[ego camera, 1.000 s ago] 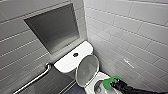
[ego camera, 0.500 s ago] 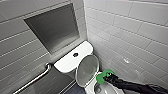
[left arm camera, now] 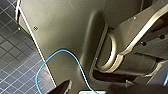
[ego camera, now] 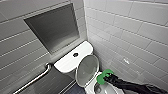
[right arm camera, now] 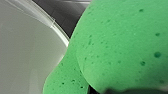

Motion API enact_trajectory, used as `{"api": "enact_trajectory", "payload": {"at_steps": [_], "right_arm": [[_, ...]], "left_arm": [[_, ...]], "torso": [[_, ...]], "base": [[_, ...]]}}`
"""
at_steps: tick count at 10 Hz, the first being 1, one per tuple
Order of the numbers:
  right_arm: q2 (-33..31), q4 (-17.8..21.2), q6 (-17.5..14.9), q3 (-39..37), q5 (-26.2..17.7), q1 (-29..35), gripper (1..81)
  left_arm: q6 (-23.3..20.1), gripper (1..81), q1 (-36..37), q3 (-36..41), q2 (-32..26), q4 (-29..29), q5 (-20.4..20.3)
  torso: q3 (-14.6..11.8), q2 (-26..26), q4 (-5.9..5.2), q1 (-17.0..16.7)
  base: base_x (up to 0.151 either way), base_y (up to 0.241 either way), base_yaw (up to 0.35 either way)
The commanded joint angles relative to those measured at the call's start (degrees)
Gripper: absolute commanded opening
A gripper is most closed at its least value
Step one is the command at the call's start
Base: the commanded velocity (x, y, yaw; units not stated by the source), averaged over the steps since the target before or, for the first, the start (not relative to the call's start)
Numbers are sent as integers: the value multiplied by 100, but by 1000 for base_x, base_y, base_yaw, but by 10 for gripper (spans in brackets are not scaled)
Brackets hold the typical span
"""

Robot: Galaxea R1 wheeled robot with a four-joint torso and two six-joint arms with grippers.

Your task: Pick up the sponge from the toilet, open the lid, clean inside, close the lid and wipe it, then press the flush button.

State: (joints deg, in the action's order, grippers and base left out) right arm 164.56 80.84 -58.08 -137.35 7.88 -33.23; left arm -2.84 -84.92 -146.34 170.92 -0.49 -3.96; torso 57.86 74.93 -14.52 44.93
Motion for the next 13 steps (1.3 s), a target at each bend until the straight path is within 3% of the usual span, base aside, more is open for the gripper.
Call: {"api": "enact_trajectory", "payload": {"at_steps": [1,3,5,7,9,11,13], "right_arm": [[115,64,7,-553,-602,559,10],[-52,90,68,-678,-682,435,10],[-420,81,340,-529,-787,286,10],[-1001,73,367,280,-770,-4,10],[-1494,-50,358,1300,311,-258,10],[-2028,-138,367,2184,450,-399,10],[-2449,-252,367,3017,950,-619,10]], "left_arm": [[12,811,-143,8,-111,-48,510],[12,811,-205,8,-137,-48,475],[12,811,-214,8,-128,-39,467],[3,811,-214,8,-93,-30,467],[-15,811,-214,8,-40,-4,467],[-24,811,-214,8,-32,14,458],[-24,811,-205,8,-23,22,458]], "torso": [[0,0,0,0],[0,0,0,0],[0,0,0,0],[0,0,0,0],[0,0,0,0],[0,0,0,0],[0,0,0,0]], "base": [[0,0,0],[0,0,0],[0,0,0],[0,0,0],[0,0,0],[0,0,0],[0,0,0]]}}
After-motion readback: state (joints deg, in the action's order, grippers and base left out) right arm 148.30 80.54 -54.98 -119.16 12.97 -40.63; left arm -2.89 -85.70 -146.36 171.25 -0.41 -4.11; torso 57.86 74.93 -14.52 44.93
